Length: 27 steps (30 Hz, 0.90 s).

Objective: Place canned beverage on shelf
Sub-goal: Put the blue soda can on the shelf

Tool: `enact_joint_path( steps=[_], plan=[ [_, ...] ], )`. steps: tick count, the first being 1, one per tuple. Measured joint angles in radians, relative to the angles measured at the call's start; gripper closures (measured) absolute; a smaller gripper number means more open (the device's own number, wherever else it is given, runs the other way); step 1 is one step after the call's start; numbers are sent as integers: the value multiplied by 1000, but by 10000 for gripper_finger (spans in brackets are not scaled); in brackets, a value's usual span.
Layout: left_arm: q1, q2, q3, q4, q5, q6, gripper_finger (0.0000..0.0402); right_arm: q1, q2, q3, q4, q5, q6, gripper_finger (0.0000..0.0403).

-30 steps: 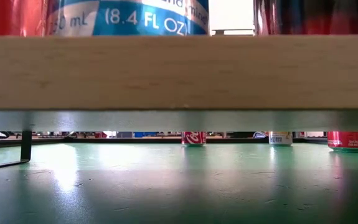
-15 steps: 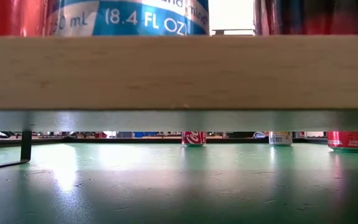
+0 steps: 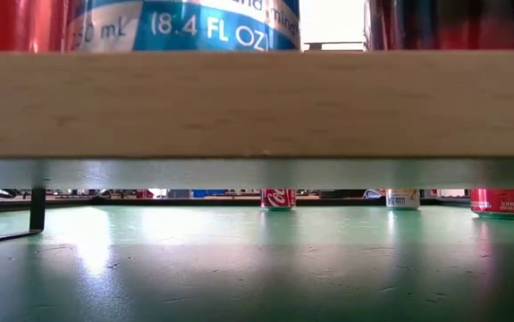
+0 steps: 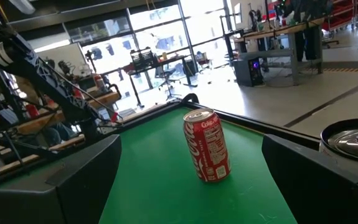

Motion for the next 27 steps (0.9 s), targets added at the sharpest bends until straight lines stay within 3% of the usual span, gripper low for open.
enact_joint_path(
  steps=[27],
  plan=[
    [-13, 18, -11, 18, -45, -23, 173, 0, 0, 0, 0, 0, 0, 22]
  ],
)
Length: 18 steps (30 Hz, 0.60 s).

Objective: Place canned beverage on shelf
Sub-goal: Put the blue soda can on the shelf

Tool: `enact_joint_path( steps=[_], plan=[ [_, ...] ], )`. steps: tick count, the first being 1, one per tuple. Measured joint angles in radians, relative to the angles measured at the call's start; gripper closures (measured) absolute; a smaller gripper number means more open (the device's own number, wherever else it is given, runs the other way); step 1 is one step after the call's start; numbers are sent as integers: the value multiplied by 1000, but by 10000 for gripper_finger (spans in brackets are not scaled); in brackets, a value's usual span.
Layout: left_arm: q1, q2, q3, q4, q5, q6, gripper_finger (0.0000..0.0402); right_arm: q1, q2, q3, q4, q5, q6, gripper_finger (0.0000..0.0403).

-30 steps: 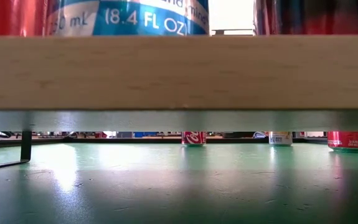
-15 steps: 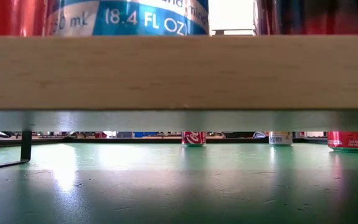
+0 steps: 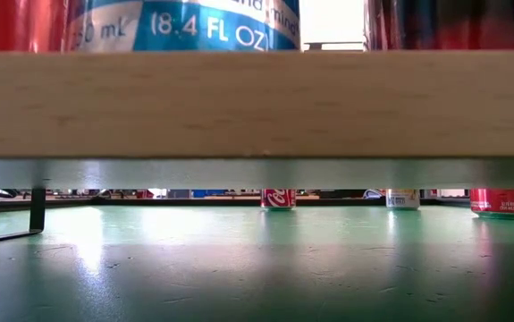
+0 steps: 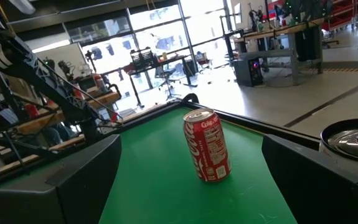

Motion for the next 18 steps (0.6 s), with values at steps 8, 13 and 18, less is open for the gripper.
enact_joint_path(
  steps=[8, 13, 18],
  plan=[
    [0, 0, -1, 7, 11, 1, 173, 0, 0, 0, 0, 0, 0, 22],
    [0, 0, -2, -13, 11, 1, 158, 0, 0, 0, 0, 0, 0, 22],
    [-1, 0, -2, -8, 11, 1, 130, 0, 0, 0, 0, 0, 0, 22]
  ],
)
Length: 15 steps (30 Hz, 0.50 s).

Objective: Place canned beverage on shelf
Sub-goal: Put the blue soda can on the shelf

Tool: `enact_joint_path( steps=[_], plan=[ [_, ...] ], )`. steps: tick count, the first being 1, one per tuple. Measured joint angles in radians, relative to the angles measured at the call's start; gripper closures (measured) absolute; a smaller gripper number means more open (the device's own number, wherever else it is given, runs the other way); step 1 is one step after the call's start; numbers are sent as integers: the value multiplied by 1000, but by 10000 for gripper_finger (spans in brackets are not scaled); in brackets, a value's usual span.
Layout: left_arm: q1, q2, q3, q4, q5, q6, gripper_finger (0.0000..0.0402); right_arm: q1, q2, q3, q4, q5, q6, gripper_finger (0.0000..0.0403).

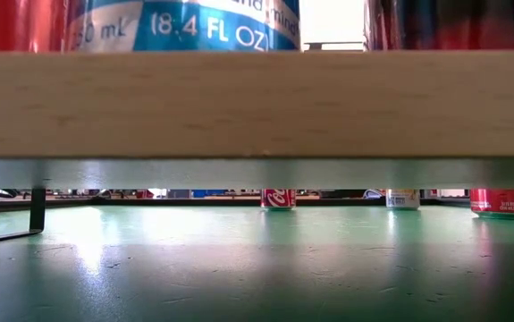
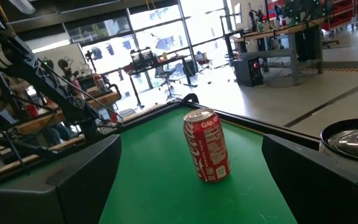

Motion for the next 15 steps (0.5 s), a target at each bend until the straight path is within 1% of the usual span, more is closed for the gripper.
enact_joint_path(
  steps=[9, 15],
  plan=[
    [-1, 0, 0, -5, -1, -1, 95, 0, 0, 0, 0, 0, 0, 22],
    [-1, 0, 0, -54, -19, -26, 62, 0, 0, 0, 0, 0, 0, 22]
  ],
)
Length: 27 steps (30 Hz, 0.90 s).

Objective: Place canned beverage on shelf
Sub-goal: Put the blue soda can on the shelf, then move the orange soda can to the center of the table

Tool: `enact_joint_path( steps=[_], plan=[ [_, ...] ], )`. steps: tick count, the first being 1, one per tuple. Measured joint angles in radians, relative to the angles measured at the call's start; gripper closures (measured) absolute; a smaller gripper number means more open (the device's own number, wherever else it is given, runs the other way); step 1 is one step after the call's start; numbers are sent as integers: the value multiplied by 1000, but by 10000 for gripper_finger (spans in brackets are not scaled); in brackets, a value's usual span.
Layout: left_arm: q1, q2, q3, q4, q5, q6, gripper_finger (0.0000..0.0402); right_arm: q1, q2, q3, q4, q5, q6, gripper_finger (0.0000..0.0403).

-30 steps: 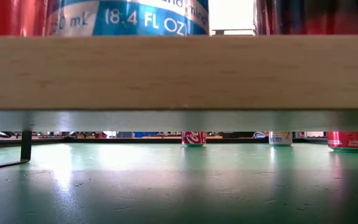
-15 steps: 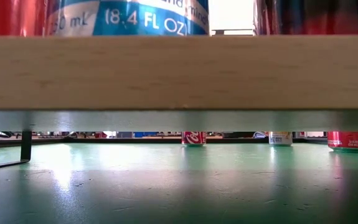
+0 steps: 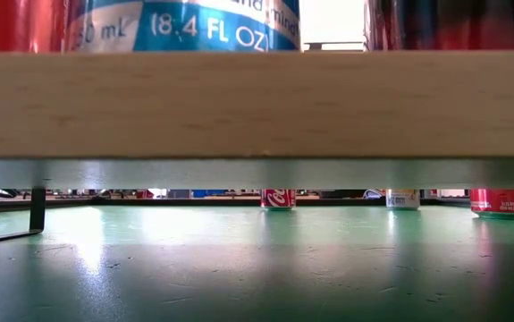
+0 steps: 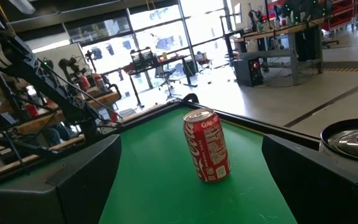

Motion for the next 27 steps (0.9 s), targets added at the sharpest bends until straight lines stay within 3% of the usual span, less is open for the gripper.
enact_joint_path(
  steps=[8, 13, 23, 27],
  plan=[
    [17, -26, 0, -46, -103, 91, 9, 0, 0, 0, 0, 0, 0, 22],
    [59, -43, 2, -62, -160, 212, 4, 0, 0, 0, 0, 0, 0, 22],
    [262, -143, -1, -62, -171, 633, 8, 0, 0, 0, 0, 0, 0, 22],
    [341, -202, -56, -61, -171, 765, 10, 0, 0, 0, 0, 0, 0, 22]
  ],
)
